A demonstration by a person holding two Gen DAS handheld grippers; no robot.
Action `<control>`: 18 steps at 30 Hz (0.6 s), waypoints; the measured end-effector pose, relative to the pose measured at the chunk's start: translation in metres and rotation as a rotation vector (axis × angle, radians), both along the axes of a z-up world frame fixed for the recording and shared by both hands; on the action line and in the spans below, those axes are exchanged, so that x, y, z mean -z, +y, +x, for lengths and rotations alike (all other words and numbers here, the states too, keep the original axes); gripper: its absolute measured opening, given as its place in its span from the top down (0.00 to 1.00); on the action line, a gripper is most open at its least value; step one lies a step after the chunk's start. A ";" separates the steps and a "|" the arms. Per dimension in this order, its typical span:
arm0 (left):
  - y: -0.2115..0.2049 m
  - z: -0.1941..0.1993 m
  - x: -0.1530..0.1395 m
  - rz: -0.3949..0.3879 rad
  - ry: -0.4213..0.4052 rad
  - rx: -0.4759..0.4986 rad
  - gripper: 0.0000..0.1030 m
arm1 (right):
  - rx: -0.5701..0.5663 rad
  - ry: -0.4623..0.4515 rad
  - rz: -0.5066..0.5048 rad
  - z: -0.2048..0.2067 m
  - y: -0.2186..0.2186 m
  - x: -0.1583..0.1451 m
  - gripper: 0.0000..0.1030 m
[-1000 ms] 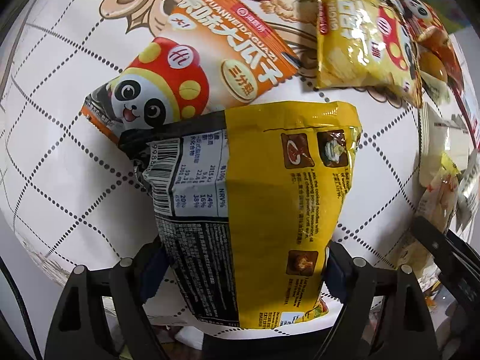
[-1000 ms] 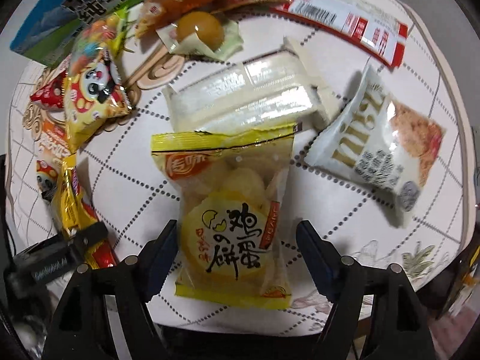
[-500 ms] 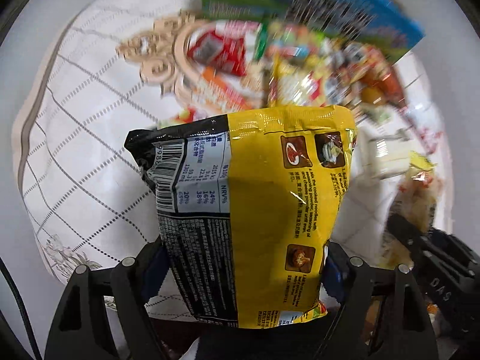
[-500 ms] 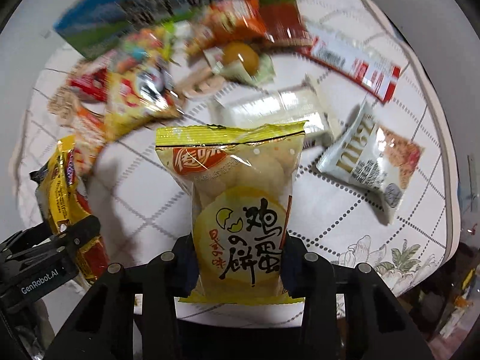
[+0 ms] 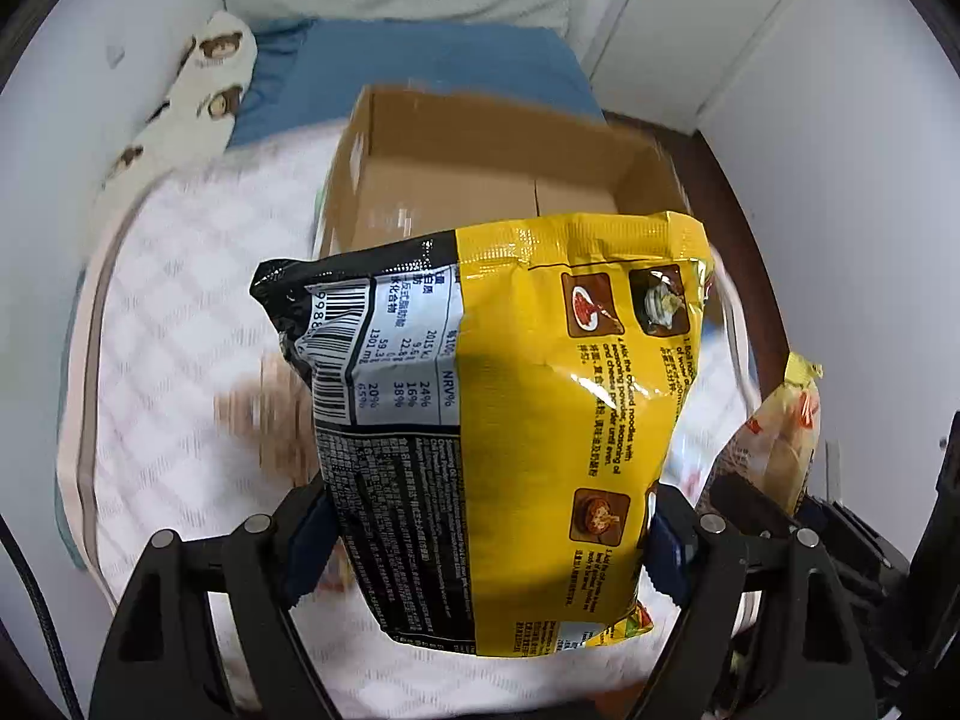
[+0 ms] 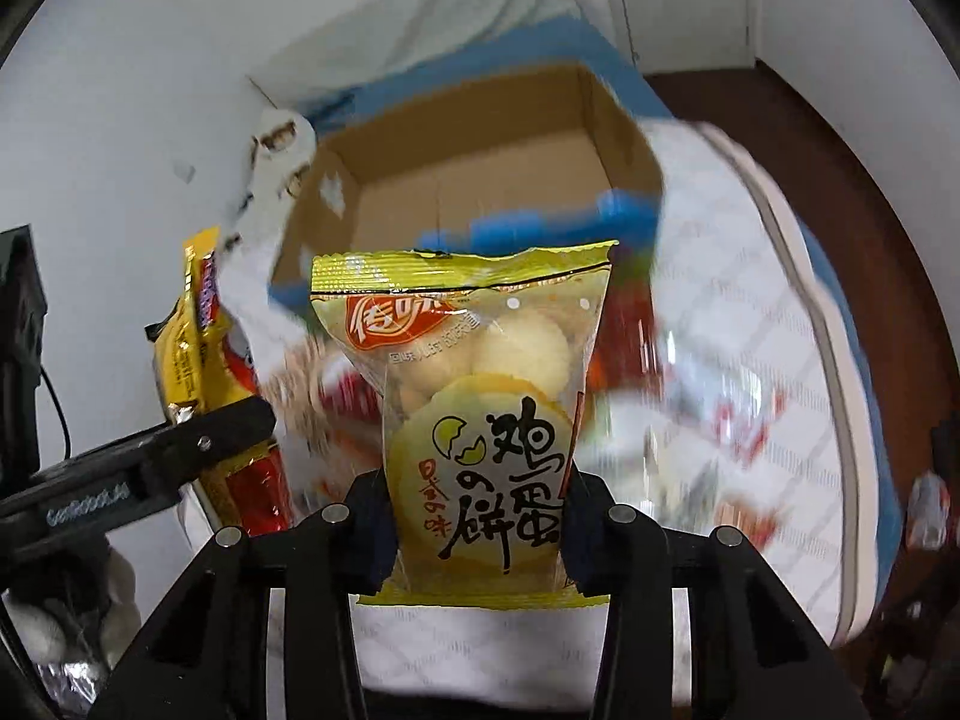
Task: Organize snacks
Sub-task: 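Carry both bags into the cardboard box and open both tools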
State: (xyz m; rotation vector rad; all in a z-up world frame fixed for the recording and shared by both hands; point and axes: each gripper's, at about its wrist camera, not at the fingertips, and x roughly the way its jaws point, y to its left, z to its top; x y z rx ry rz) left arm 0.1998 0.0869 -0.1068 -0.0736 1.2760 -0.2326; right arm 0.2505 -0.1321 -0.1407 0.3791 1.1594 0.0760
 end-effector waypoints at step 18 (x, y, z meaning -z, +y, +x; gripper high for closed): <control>-0.059 0.254 0.136 0.079 0.270 -0.028 0.19 | -0.068 0.156 -0.025 0.273 -0.036 0.111 0.56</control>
